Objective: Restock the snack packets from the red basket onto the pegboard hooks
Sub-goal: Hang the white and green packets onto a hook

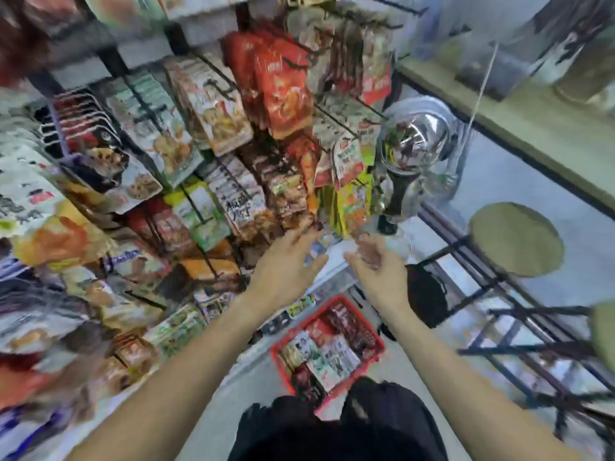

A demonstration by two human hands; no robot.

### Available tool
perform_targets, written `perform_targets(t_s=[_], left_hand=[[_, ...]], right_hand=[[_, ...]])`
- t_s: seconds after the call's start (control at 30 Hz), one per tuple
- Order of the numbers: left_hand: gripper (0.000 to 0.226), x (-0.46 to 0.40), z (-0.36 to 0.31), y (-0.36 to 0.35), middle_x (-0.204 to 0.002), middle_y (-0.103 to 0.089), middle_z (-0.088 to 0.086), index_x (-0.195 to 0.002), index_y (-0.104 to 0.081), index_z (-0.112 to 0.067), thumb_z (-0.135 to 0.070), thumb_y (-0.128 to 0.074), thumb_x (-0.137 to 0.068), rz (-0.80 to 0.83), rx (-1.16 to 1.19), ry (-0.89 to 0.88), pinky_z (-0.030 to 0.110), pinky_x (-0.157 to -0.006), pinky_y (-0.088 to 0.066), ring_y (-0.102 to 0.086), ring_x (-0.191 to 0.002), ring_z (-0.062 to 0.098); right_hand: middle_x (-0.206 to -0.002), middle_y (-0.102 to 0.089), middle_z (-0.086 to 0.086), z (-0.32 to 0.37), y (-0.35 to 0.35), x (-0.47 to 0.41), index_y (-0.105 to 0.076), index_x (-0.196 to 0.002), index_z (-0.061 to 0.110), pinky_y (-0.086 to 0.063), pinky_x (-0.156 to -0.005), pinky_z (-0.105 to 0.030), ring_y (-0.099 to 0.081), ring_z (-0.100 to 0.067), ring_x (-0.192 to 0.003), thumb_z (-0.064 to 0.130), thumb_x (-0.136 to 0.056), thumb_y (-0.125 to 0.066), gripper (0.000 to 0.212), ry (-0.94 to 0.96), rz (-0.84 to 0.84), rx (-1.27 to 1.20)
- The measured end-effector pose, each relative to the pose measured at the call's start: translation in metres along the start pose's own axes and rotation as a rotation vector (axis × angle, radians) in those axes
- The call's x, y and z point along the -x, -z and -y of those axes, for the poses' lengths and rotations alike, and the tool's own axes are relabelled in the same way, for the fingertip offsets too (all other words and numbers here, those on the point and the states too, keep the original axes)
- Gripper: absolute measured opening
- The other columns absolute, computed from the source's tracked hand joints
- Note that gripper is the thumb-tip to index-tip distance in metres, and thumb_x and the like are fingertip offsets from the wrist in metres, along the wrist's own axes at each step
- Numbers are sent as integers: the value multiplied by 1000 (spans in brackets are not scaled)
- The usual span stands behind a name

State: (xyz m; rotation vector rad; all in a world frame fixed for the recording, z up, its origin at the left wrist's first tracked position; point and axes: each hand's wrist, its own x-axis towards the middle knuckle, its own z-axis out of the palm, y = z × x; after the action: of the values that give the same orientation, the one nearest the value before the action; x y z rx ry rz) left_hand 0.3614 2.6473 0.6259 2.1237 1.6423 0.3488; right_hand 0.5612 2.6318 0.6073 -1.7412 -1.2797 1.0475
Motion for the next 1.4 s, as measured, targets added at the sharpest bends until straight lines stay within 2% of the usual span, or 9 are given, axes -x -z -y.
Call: perform_targets(t_s=[0.1, 0.3, 0.4, 0.53, 0.67, 0.97, 1.1, 1.27, 1.4], left_hand=[[56, 35, 33, -62, -152, -48, 7, -157, -44, -28, -57, -42, -108, 209, 30, 100, 45, -108, -47, -50, -138, 31], [56, 91, 53, -122, -153, -49, 10, -159, -43, -28, -55, -40, -109, 420, 84, 233, 45, -114, -42, -47, -141, 32], [55, 102, 50, -140, -158, -47, 11, -159, -42, -29, -53, -40, -110, 422, 101, 291, 43, -117, -39, -41, -148, 29], [54, 102, 51, -171, -158, -48, 10, -161, -40, -31, -51, -40, -110, 420, 113, 368, 43, -115, -40, -42, -148, 30], [50, 102, 64, -225, -147, -57, 13, -152, -51, -26, -50, -42, -110, 456, 159, 503, 40, -108, -47, -57, -132, 30], [49, 115, 133, -372, -151, -54, 14, -154, -49, -24, -45, -46, -110, 468, 203, 794, 39, -111, -42, -51, -138, 34], [48, 110, 164, -445, -152, -54, 13, -154, -49, -22, -41, -47, -110, 463, 221, 804, 38, -108, -44, -54, -136, 33], [51, 86, 196, -556, -154, -55, 9, -158, -42, -28, -41, -50, -109, 456, 333, 753, 40, -107, -49, -60, -130, 31], [54, 64, 210, -638, -154, -52, 13, -163, -32, -32, -27, -49, -111, 462, 433, 730, 39, -99, -53, -67, -116, 31]], right_hand=[[-111, -71, 6, -58, -14, 47, -67, -127, 21, -52, -95, -33, -66, -12, -103, 39, -92, -77, 41, -164, -1, 67], [-115, -72, -2, -132, -26, 111, -65, -124, 17, -50, -95, -32, -67, -19, -108, 29, -91, -80, 38, -387, 27, 59], [-115, -71, -2, -155, -27, 119, -63, -123, 24, -54, -97, -45, -67, -19, -102, 37, -89, -80, 40, -452, 36, 83], [-117, -71, 2, -185, -32, 110, -62, -129, 25, -55, -95, -44, -67, -14, -97, 48, -90, -76, 47, -483, 83, 125], [-120, -71, 0, -236, -47, 89, -58, -134, 22, -54, -99, -46, -67, -20, -102, 43, -93, -74, 48, -503, 185, 166], [-130, -69, 2, -391, -100, 61, -59, -137, 22, -51, -102, -43, -65, -24, -120, 36, -93, -73, 48, -523, 363, 324], [-126, -71, 3, -458, -132, 47, -62, -133, 24, -50, -95, -34, -66, -22, -117, 36, -93, -73, 43, -559, 372, 359], [-121, -70, -9, -555, -179, 2, -51, -143, 15, -51, -85, -34, -67, -30, -109, 40, -96, -71, 57, -573, 372, 424], [-142, -58, -12, -626, -211, -46, -43, -149, 5, -44, -88, -31, -57, -31, -126, 47, -89, -77, 81, -537, 360, 497]])
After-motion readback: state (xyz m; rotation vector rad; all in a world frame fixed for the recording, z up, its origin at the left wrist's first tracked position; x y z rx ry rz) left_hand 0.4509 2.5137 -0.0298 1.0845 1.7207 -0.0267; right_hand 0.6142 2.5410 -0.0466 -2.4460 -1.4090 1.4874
